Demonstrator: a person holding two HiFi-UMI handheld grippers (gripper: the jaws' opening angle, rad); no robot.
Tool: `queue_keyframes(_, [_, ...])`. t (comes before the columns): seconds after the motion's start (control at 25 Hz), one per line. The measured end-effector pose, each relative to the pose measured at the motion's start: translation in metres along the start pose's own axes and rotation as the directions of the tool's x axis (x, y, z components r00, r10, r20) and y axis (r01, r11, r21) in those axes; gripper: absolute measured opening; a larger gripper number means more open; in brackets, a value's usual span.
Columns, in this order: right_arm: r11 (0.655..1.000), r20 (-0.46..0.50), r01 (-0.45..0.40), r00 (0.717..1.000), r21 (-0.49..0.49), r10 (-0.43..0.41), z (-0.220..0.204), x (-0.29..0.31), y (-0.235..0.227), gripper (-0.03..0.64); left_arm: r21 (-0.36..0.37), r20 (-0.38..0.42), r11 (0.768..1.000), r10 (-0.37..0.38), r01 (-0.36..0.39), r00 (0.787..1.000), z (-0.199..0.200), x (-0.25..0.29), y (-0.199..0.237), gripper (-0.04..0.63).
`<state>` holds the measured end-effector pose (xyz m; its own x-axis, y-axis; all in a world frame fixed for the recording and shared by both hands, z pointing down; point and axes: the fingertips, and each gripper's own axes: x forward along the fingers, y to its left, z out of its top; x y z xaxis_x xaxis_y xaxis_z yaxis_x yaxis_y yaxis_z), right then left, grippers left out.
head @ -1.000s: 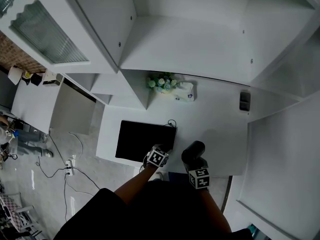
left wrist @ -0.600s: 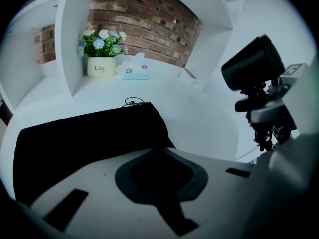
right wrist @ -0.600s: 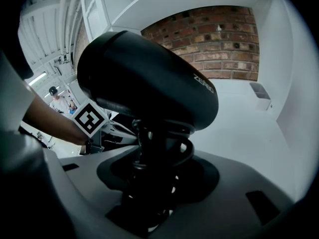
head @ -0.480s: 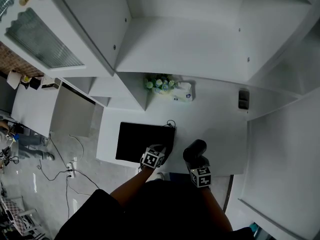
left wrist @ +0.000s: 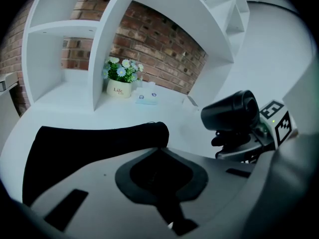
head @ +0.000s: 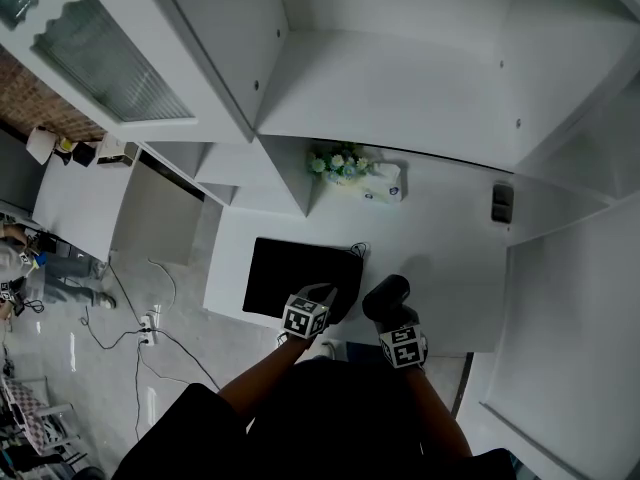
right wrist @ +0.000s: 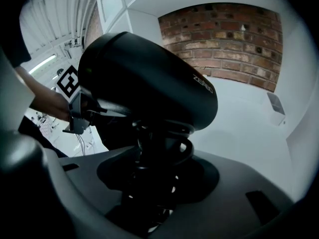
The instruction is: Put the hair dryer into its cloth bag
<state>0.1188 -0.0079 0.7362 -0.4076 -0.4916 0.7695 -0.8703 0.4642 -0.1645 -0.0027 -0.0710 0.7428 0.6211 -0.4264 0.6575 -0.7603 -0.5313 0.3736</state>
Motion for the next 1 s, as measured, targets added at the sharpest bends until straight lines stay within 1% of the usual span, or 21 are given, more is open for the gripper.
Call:
queue_keyframes(0.24, [0.987,-0.125,-0.048,0.992,-0.153,0.029,-0.006,0.027,0.009,0.224,-0.012,0.051,1.0,-0.006,0.006,0.999,0.015,-0.015,-0.001,0.025])
queue_keyframes(0.36, [0.965,-0.196,-0.069,0.981,-0.252,0.019,-0.013,0.046,0.008,0.224,-0.02,0.071,1.0,-0.006,0.008,0.997,0.018,-0.018,0.0,0.025])
queue_keyframes(0.48, [0.936,-0.281,-0.112,0.959,-0.333,0.015,-0.023,0.064,0.01,0.224,-0.025,0.09,1.0,-0.002,0.005,0.996,0.019,-0.023,-0.001,0.025])
queue_keyframes(0.56, [0.909,-0.325,-0.149,0.946,-0.389,0.016,-0.025,0.077,0.012,0.224,-0.018,0.113,1.0,0.003,-0.001,0.994,0.022,-0.026,-0.002,0.024])
queue_keyframes(0.64, [0.873,-0.352,-0.178,0.936,-0.453,0.008,-0.025,0.087,0.014,0.225,0.007,0.133,1.0,0.006,-0.007,0.991,0.025,-0.027,-0.002,0.024])
queue_keyframes(0.72, [0.837,-0.373,-0.203,0.928,-0.509,-0.002,-0.025,0.094,0.017,0.225,0.024,0.134,1.0,0.008,-0.012,0.991,0.025,-0.027,-0.003,0.023])
queue_keyframes(0.88, [0.766,-0.413,-0.253,0.91,-0.591,-0.018,-0.027,0.105,0.021,0.227,0.0,0.137,1.0,0.025,-0.025,0.99,0.026,-0.03,-0.002,0.025])
queue_keyframes(1.0, [0.735,-0.446,-0.29,0.895,-0.613,-0.019,-0.028,0.106,0.023,0.227,-0.023,0.142,1.0,0.018,-0.015,0.99,0.026,-0.035,-0.006,0.024])
